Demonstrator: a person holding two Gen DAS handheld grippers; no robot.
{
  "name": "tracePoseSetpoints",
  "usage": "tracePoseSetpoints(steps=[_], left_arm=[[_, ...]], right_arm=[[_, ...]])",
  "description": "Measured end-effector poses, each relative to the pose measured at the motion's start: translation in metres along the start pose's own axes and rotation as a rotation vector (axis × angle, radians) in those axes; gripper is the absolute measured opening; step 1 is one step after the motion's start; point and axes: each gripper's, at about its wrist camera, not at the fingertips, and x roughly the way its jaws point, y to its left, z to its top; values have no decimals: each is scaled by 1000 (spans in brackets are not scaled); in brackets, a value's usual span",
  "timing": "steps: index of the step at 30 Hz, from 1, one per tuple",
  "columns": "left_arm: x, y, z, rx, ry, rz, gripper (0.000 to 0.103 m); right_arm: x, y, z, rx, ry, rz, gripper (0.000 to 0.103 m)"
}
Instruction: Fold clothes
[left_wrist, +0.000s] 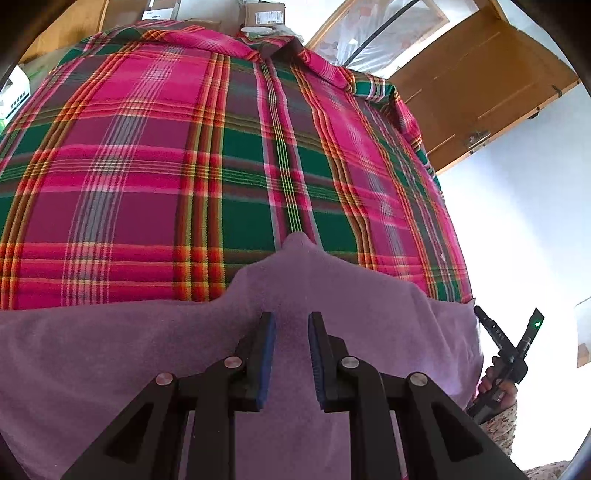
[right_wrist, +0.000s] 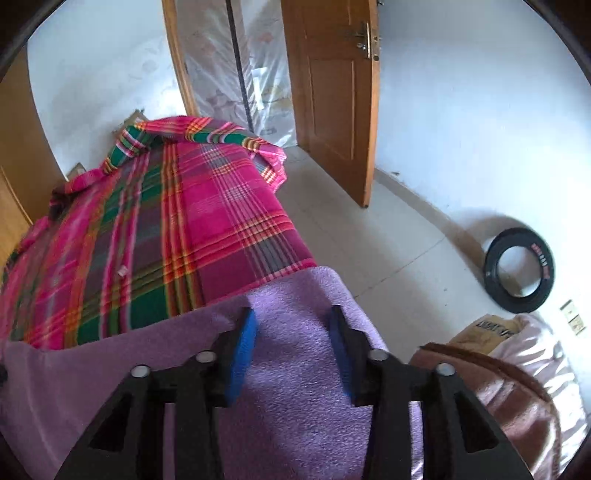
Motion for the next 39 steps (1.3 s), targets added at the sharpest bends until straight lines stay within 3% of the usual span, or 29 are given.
tracePoseSetpoints(steps=[1,3,10,14,19,21,23,31,35,39], left_arm=[[1,-1,0,-2,0,1,18],[2,0,1,-9,-1,-1,18],[3,2,2,-34,-5,-14,19],[3,2,1,-35,-9,-15,19],[2,3,0,-36,-13,-15,19],[2,3,-1,-36,-15,-15,19],[1,3,-2,-37,-16,-16,19],[-16,10,-19,-49,-49,-10,19],[-27,14,-33,-49,-69,-8,19],[-38,20,-49,-49,-91,12,19]], right_arm=[[1,1,1,-10,1,-13,15],[1,1,2,-20,1,-20,5],[-9,-14,5,39,-67,-40,1],[-4,-15,6,47,-42,-60,1],[2,-13,7,52,-15,-56,3],[1,-13,6,63,-13,-47,10],[-1,-13,5,83,-7,-30,27],[-36,24,-16,-57,-77,42,28],[-46,40,-37,-94,-78,124,28],[-53,51,-59,-113,-65,141,28]])
